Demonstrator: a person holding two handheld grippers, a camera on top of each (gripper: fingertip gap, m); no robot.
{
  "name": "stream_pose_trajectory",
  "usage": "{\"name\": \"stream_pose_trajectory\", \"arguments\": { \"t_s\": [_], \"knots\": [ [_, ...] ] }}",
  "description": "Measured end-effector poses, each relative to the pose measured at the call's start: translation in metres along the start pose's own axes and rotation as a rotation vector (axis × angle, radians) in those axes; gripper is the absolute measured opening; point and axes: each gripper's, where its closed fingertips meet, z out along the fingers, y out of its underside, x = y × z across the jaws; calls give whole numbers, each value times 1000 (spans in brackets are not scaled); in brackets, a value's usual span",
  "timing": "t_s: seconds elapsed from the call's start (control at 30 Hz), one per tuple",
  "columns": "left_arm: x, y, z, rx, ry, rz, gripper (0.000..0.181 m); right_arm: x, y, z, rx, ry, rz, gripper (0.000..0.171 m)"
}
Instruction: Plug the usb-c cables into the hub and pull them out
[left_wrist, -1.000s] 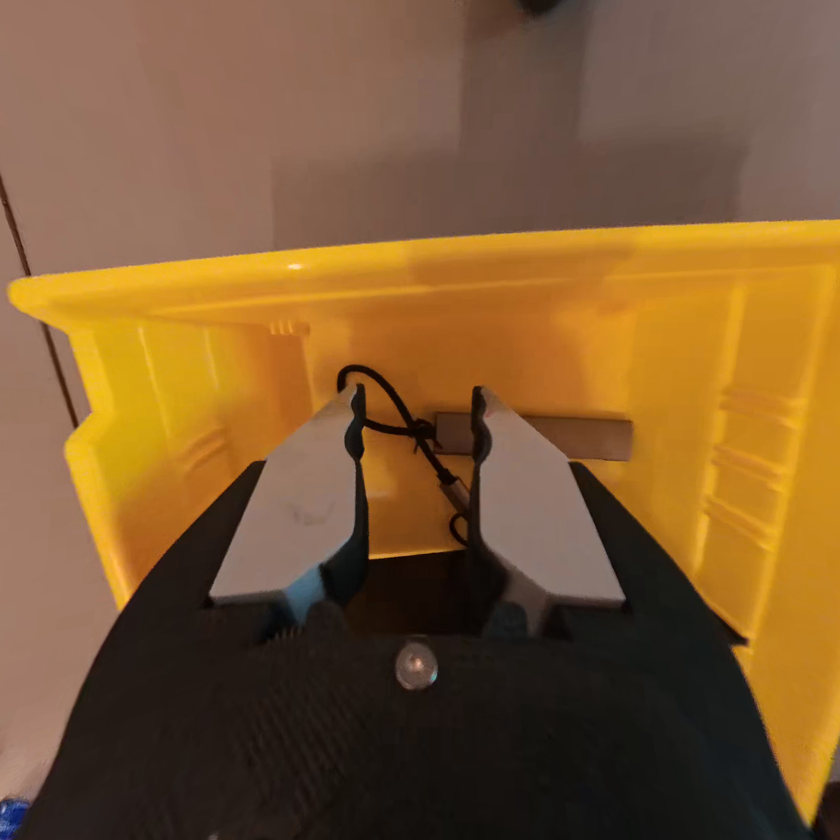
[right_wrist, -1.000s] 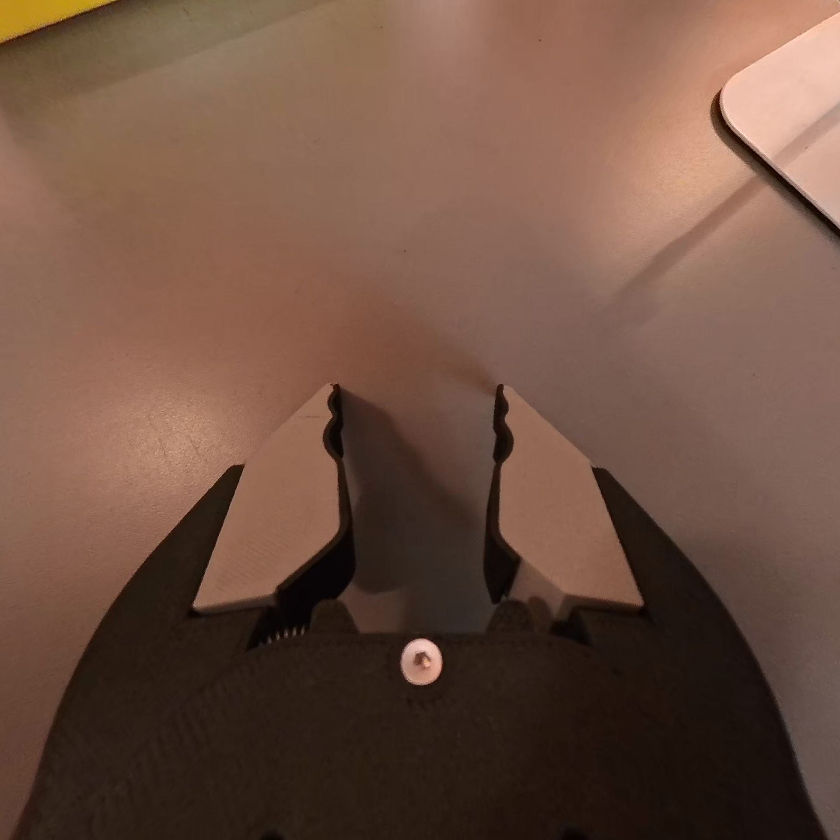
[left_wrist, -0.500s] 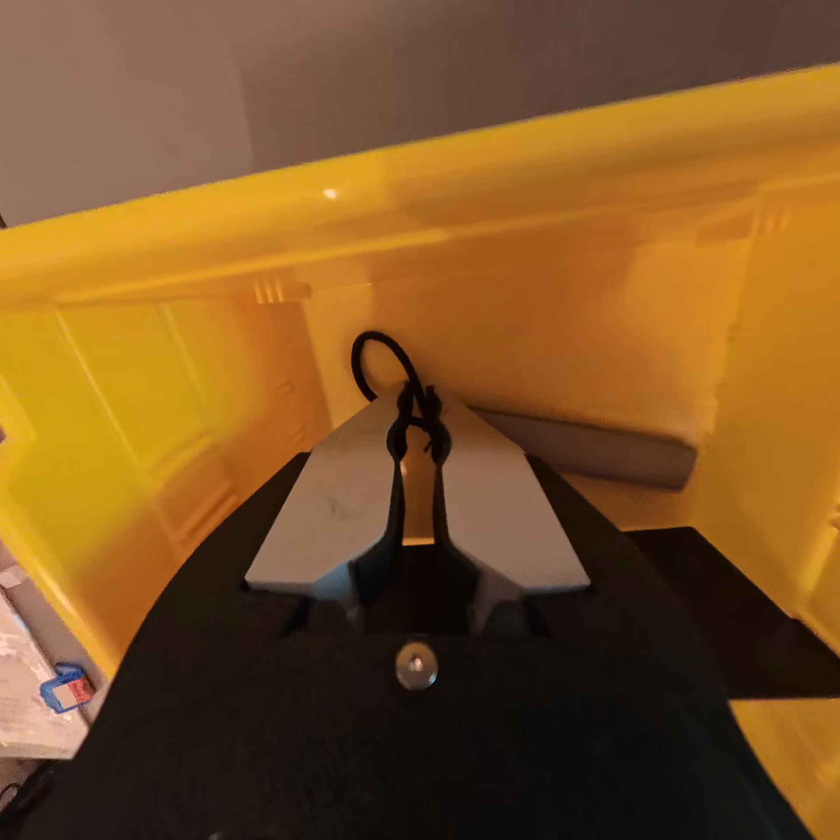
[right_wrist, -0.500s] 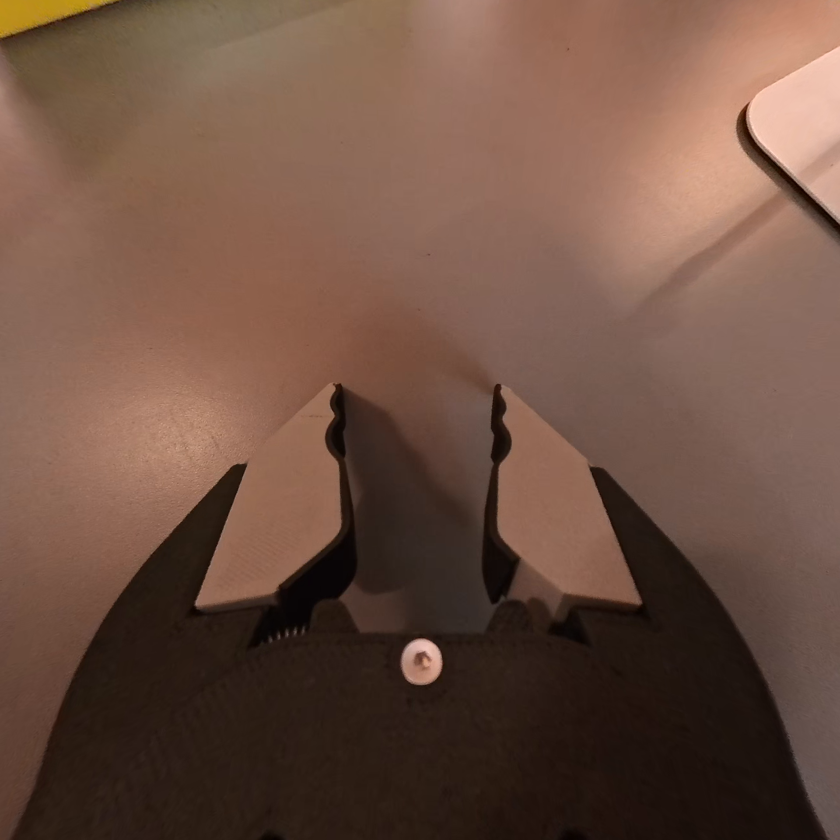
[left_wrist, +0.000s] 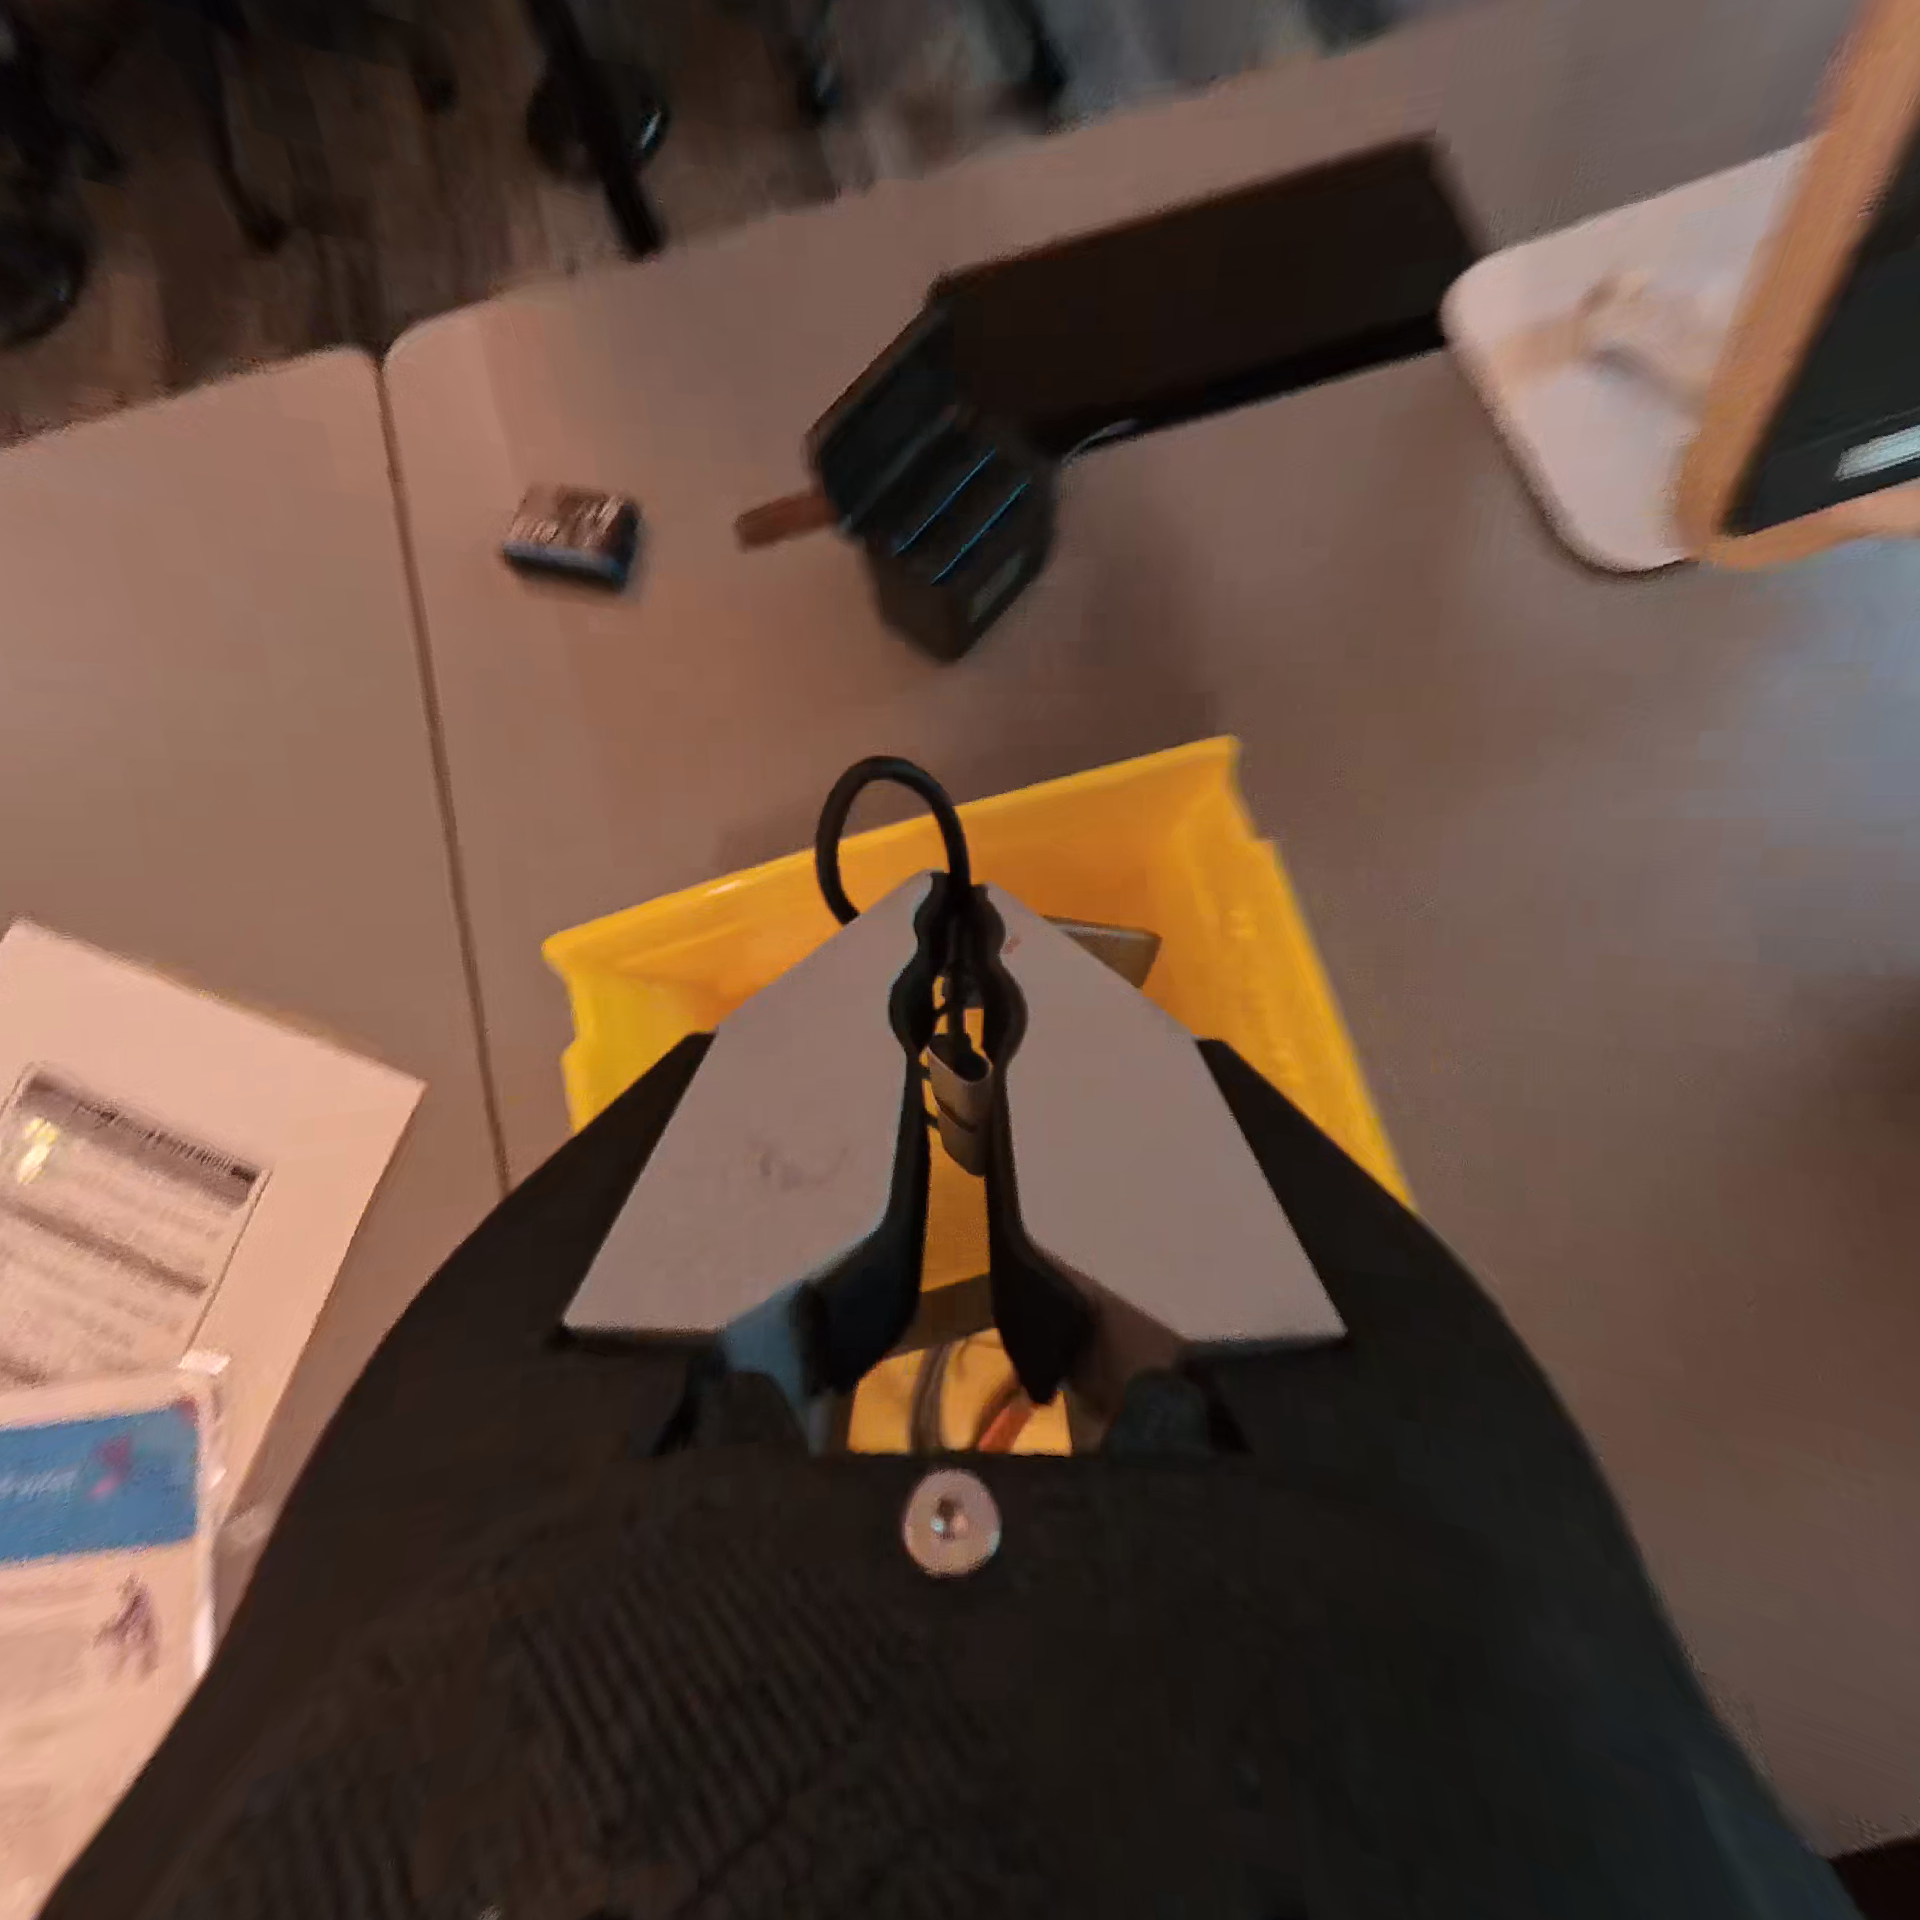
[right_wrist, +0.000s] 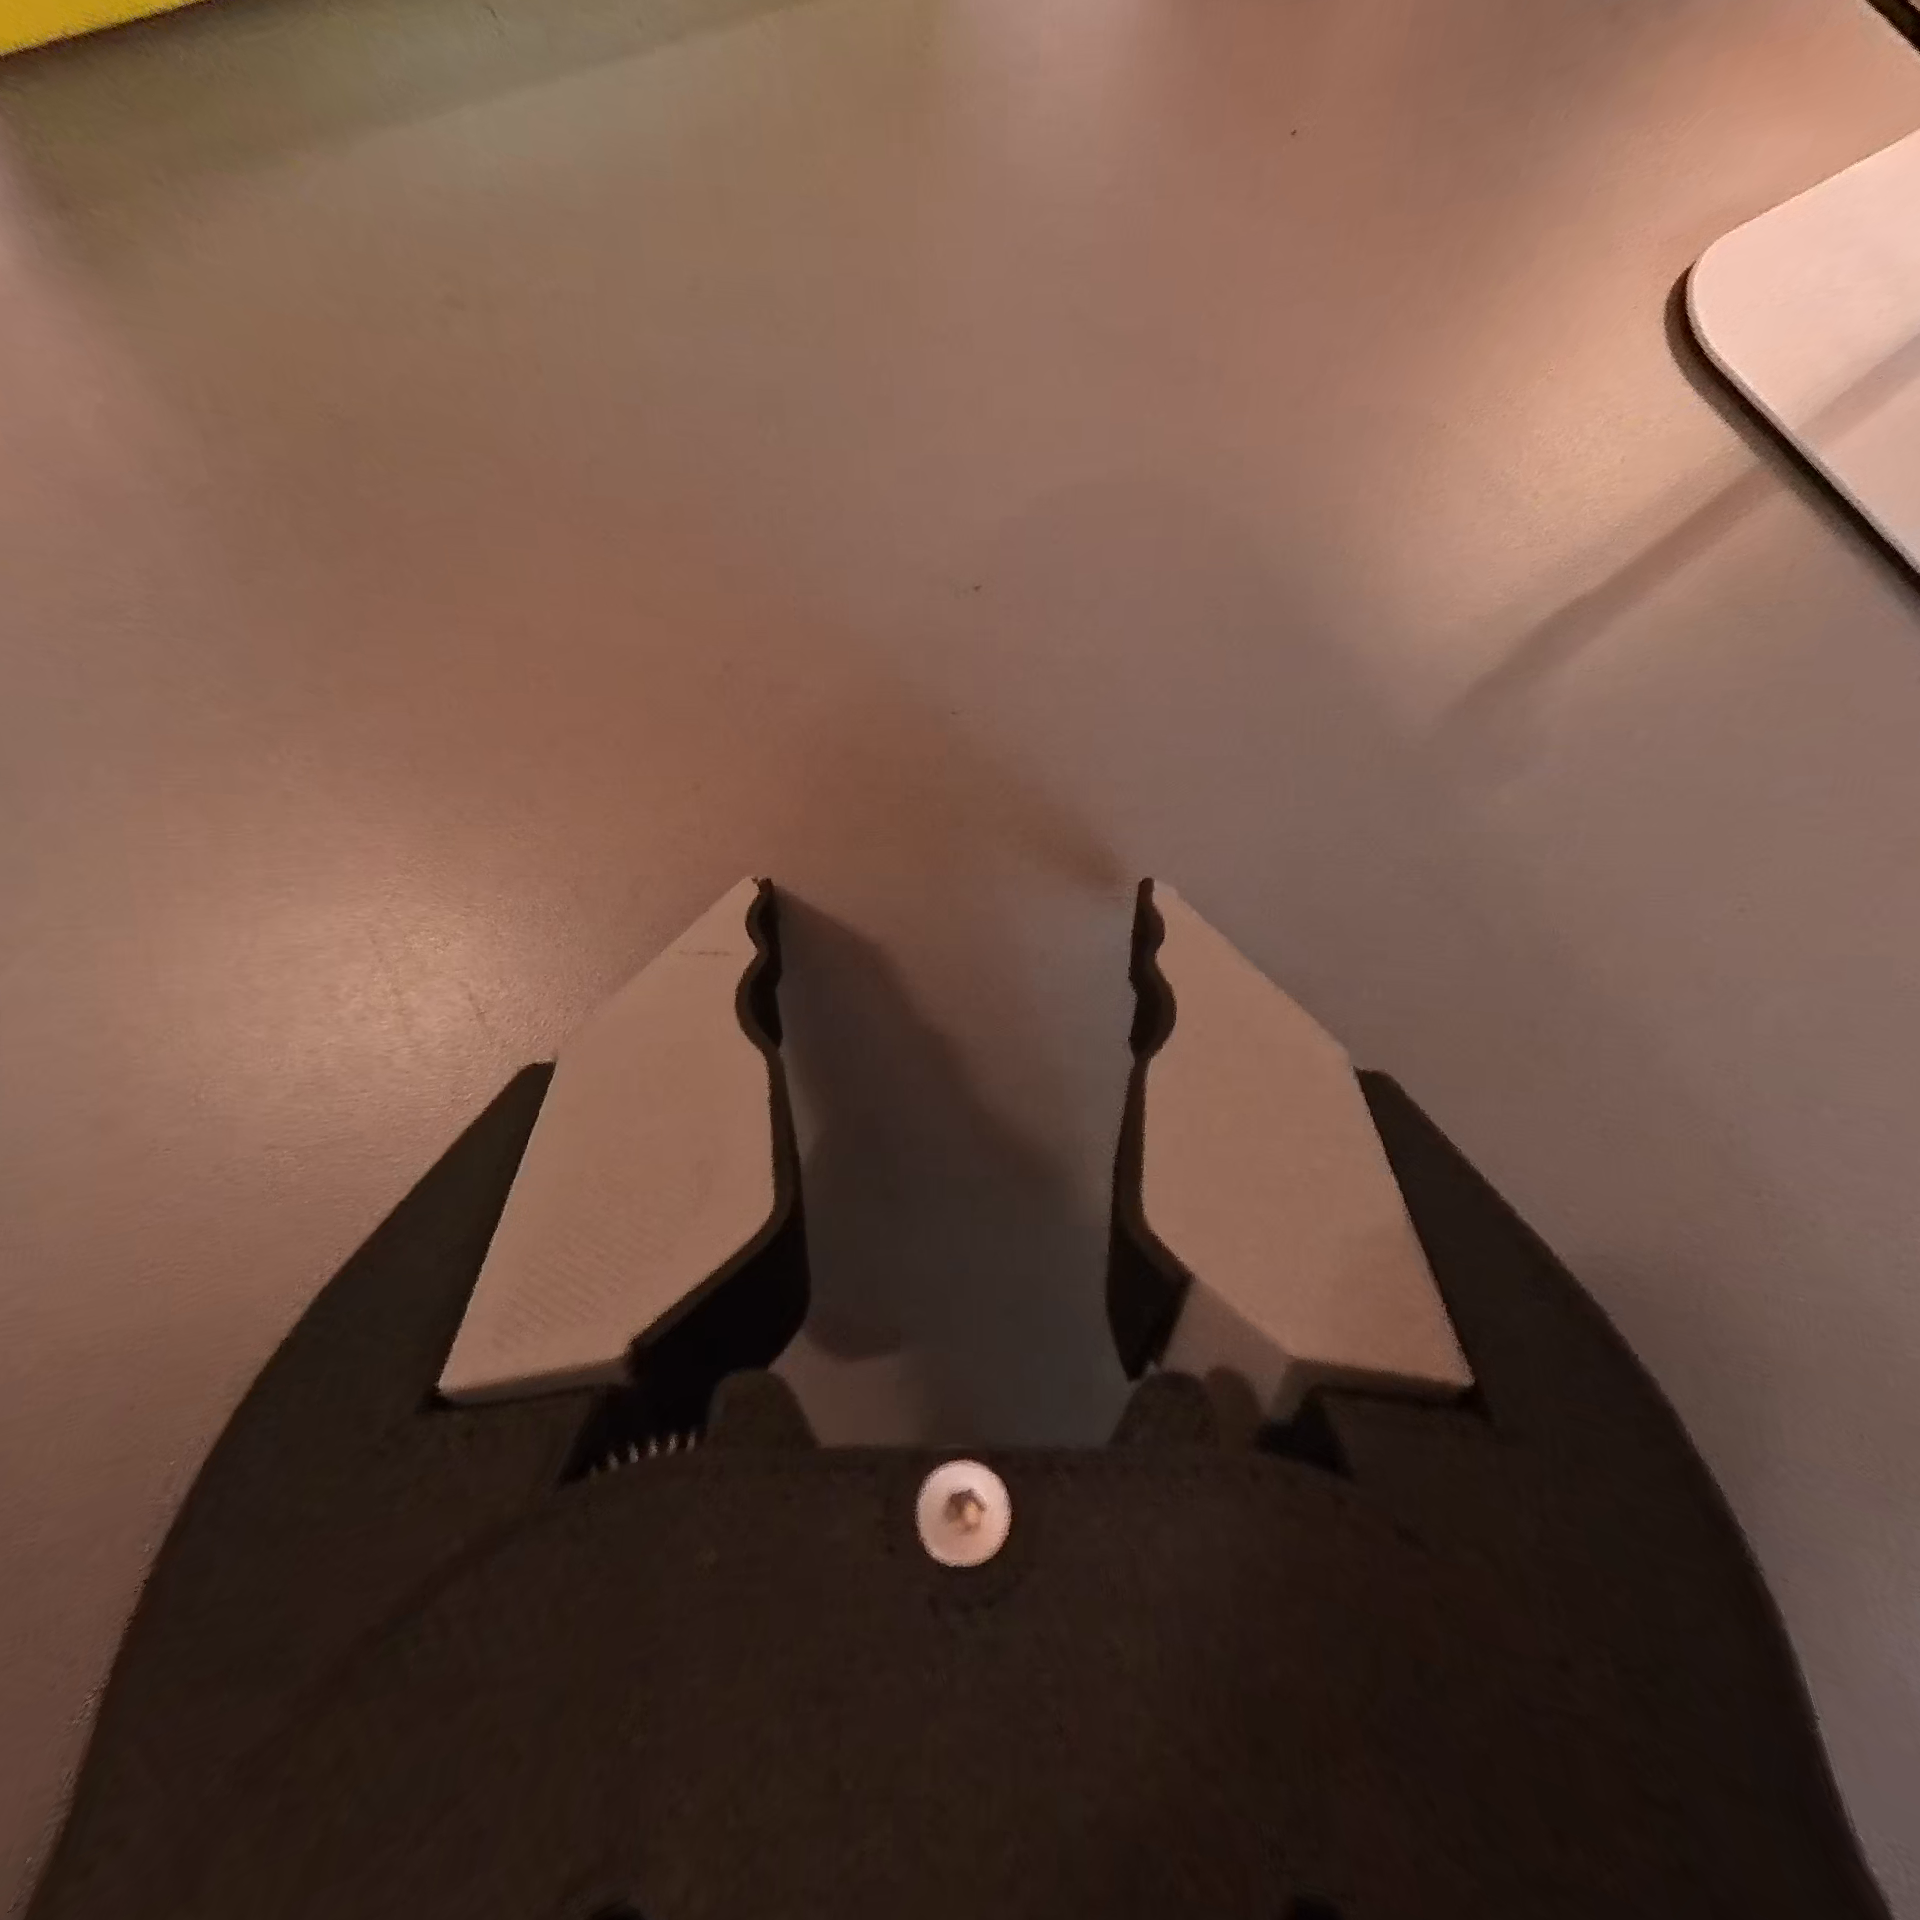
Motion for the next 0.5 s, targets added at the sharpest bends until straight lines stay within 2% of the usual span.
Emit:
{"name": "stream_pose_trajectory", "arguments": {
  "t_s": [0.03,0.1,0.33,0.43,0.5],
  "knots": [
    [16,-7,-6,42,38,17,0,0,0,0,3,7,-12,65],
    [49,-20,-22,141,96,81,1,0,-2,-1,12,24,-43,67],
    [139,-42,-97,450,38,407,0,-3,-12,-10,87,36,-64,67],
    [184,-40,-129,577,115,508,1,-7,-23,-18,151,10,-68,67],
    [215,-27,-138,611,205,547,1,-23,-39,-29,245,-87,-62,66]
  ]
}}
